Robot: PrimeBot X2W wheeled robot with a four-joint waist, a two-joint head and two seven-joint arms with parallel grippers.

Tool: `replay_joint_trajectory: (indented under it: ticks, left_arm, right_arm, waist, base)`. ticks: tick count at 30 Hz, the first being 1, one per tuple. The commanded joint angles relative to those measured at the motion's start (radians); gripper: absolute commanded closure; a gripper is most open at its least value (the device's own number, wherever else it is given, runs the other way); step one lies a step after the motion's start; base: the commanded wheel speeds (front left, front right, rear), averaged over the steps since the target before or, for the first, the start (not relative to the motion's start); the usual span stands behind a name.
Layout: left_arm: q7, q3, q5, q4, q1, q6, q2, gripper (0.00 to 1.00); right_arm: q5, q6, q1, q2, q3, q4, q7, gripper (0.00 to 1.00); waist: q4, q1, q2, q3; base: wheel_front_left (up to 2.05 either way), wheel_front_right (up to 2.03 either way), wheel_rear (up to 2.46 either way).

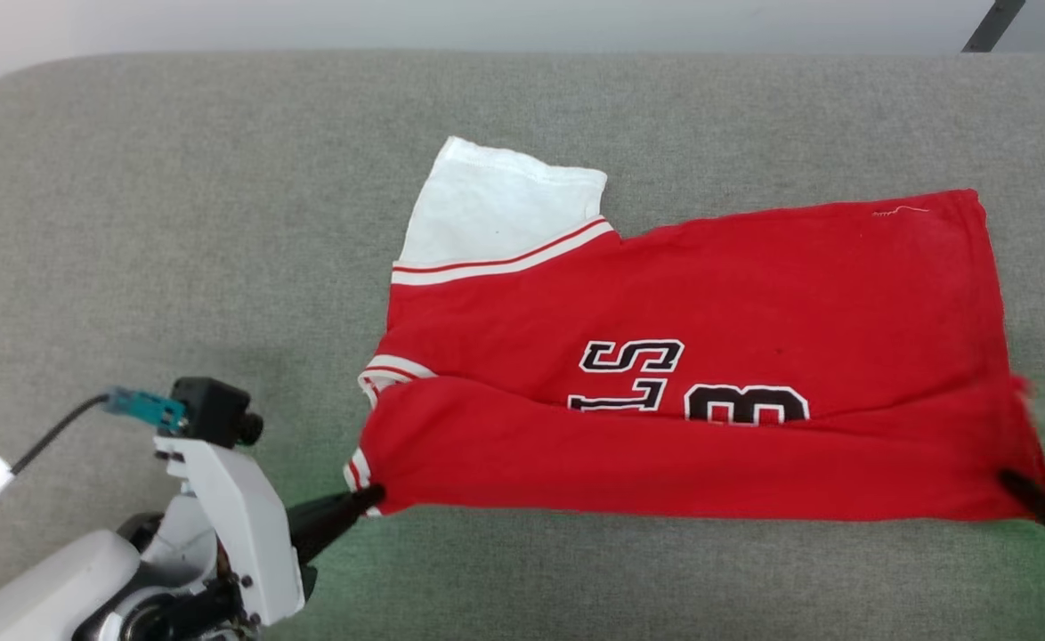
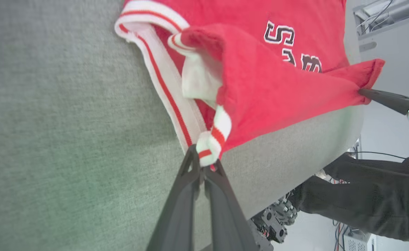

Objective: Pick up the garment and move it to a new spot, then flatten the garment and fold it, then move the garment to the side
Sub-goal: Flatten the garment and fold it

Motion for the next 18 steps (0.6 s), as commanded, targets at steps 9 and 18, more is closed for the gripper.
replay_joint_trajectory:
  ticks: [9,18]
  left_arm:
    - [-0.181,0.093,-0.013,-0.022,0.071,0.033,0.025,0.00]
    - [-0.365,0.148,0.081,0.050,0.033,0.063,-0.027,0.00]
  right_arm:
    - [-0.057,-0.001,-0.073,0.058,-0.038,-0.058,-0.239,0.00]
    - [-0.172,-0.001,-0.141,0.124,0.059,0.006,-0.728,0.00]
  waist:
    - [-0.010,0.0000,0.0000,-0.036]
    - [-0.028,0.0000,0.0000,-0.038]
  base:
    - [0.00,0.00,0.00]
    - [0.00,0.00,0.00]
